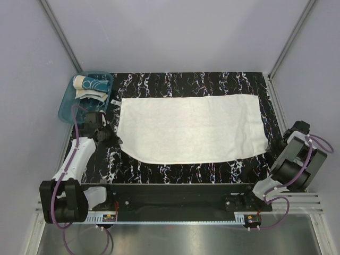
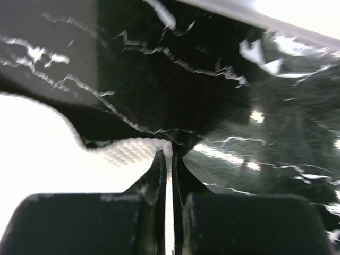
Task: Roll the towels
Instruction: Fold the towel
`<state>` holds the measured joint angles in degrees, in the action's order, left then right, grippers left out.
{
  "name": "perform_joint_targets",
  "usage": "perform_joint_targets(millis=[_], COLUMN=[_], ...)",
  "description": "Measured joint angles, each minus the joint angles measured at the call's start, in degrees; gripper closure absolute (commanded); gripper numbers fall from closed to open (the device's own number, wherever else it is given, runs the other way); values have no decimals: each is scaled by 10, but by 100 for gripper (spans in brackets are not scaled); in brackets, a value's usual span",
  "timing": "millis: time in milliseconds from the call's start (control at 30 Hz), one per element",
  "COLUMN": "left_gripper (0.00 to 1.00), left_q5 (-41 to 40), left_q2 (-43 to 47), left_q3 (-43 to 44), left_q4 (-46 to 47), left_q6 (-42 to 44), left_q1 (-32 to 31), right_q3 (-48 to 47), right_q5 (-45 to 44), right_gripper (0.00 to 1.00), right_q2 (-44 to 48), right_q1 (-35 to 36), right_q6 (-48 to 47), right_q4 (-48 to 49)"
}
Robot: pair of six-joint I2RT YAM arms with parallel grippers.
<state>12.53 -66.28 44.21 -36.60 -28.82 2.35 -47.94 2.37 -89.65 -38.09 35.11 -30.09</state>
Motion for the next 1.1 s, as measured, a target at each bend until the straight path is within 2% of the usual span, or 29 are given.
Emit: perform_joint_targets(millis=[200, 433, 633, 867, 1000, 1100], left_gripper=[100, 100, 100, 100, 100, 100], left_q5=[-2, -25, -37, -50, -51, -53], left_q2=[46, 164, 191, 214, 177, 128], left_q3=[-7, -6, -4, 3, 31, 65], left_q4=[-28, -89, -144, -179, -179, -169], left_q6=[-19, -45, -57, -57, -54, -53], left_q1=[0, 0, 0, 0, 4, 10], right_q3=[29, -15, -32, -61, -62, -82], right_q5=[77, 89, 82, 68, 79, 96], right_gripper=[100, 100, 100, 100, 100, 100], right_q2=[61, 192, 290, 321, 315, 266], right_q1=[0, 0, -4, -20, -20, -20], right_q6=[9, 13, 22, 22, 24, 26], right_q4=[-17, -82, -150, -195, -186, -175])
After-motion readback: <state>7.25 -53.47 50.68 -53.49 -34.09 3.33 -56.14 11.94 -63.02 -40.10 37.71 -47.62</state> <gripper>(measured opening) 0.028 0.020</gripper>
